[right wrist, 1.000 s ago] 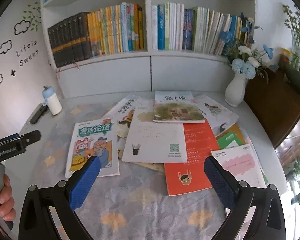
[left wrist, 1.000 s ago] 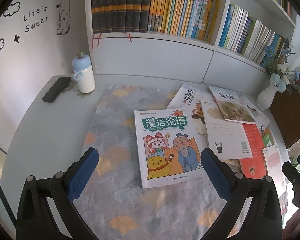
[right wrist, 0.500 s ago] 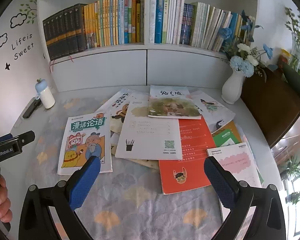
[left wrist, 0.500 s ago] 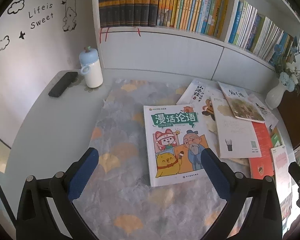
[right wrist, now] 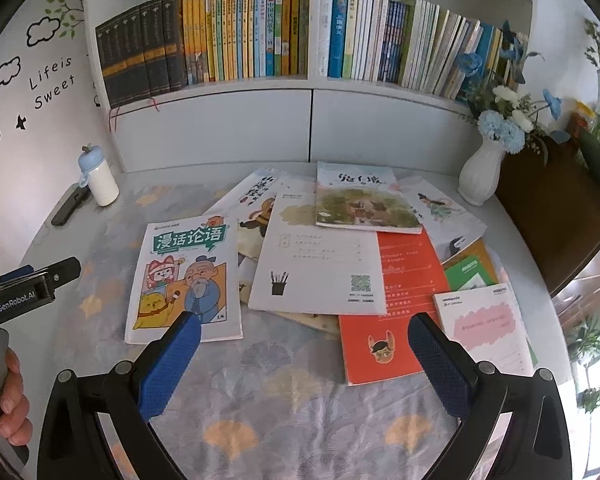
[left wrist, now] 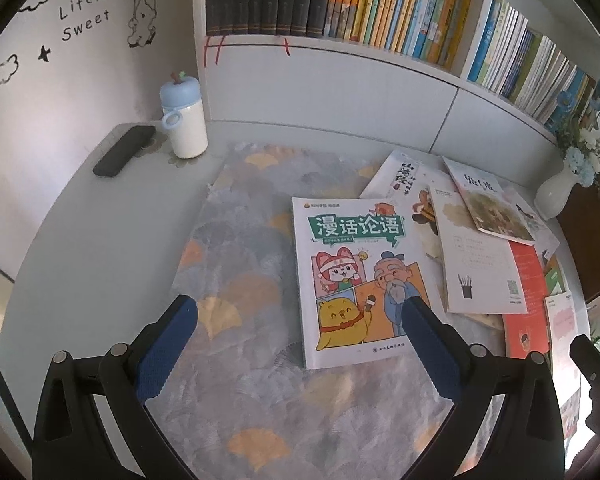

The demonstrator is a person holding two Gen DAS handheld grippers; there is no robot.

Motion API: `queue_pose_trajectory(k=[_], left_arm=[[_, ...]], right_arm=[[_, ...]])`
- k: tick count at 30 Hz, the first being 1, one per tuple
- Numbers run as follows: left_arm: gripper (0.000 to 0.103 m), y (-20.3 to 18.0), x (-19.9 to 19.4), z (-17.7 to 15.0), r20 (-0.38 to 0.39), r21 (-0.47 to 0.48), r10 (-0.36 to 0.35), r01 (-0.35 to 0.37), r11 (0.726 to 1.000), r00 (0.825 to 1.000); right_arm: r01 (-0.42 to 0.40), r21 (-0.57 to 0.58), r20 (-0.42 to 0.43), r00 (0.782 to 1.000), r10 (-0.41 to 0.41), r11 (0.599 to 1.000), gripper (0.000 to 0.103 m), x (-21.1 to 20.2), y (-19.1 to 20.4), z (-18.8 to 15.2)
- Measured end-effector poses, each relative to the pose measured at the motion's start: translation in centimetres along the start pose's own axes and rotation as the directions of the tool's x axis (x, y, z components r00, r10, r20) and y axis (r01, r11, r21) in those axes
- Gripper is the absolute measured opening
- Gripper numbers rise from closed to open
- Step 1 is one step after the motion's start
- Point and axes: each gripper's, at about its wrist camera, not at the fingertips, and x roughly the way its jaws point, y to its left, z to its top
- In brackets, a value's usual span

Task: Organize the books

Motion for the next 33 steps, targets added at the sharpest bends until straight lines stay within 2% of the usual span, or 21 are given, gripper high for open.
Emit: queue_pose_trajectory(k=[12,33], left_arm=[[0.101,0.06,0.28,-0.25,-0.026,-0.012,-0.057,0.056,0.998,0.998],[0.102,-0.32,0.31,-0.60,-0.049,0.006,-0.070,0.071,0.997,0.996]], right_arm=[[-0.010,0.012,-0.018,1.000,0.010,1.000,0.103,0.29,0.16,-0.10],[-0.037,0.012,-0.021,0.999,0.038,0.999,0.103,-0.14,0.75,-0.56]])
